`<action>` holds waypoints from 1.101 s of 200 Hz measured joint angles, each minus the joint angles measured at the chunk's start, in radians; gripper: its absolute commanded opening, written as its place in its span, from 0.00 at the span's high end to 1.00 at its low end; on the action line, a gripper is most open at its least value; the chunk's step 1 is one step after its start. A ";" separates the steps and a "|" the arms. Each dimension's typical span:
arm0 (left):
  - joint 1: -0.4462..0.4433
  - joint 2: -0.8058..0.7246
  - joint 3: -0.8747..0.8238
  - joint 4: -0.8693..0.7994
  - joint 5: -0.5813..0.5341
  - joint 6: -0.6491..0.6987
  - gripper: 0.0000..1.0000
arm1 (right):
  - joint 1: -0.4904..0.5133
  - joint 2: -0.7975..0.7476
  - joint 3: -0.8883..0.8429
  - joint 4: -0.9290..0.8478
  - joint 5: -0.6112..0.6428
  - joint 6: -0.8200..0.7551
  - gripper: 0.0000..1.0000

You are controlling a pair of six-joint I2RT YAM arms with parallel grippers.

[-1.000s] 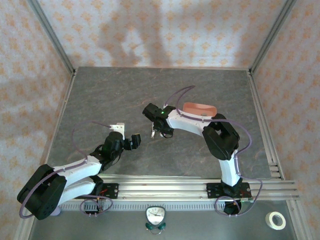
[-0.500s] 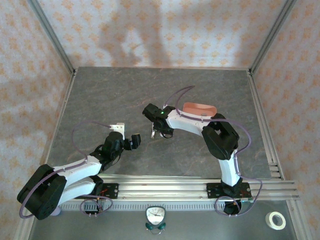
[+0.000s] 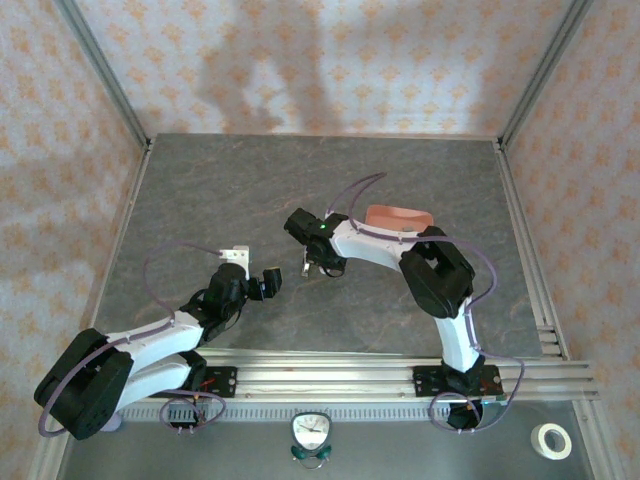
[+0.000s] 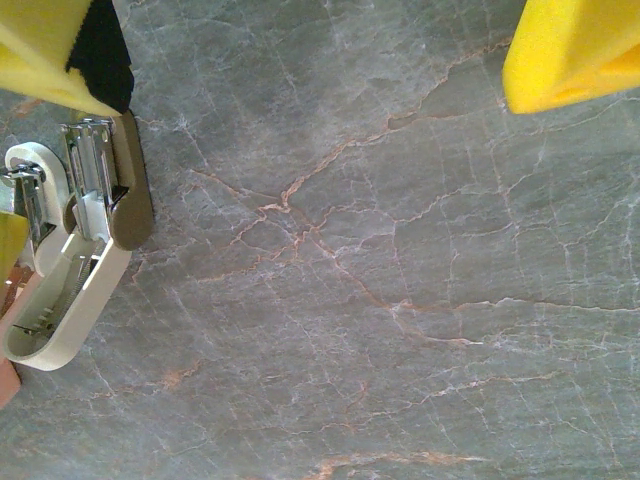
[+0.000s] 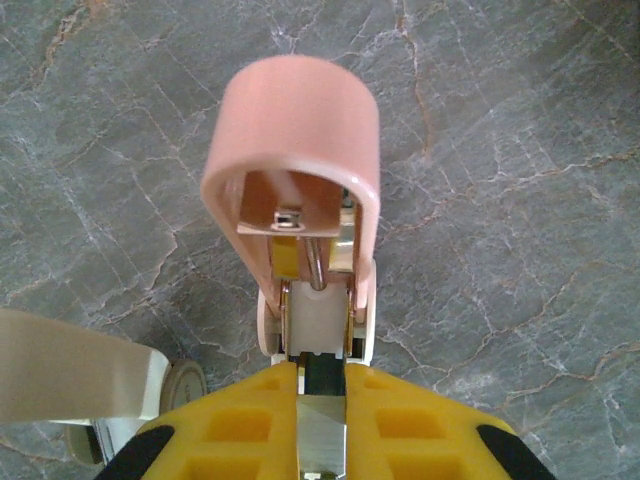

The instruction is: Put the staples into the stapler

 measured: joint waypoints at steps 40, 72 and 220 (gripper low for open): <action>0.000 0.000 0.000 0.000 0.000 0.000 0.04 | 0.000 0.000 0.001 0.000 0.000 -0.003 0.84; 0.000 0.000 0.000 0.000 0.000 0.000 0.04 | 0.000 0.000 0.002 0.000 0.000 -0.010 0.84; 0.000 -0.013 0.000 0.000 0.000 0.000 0.04 | 0.000 -0.014 0.008 0.005 0.011 -0.029 0.84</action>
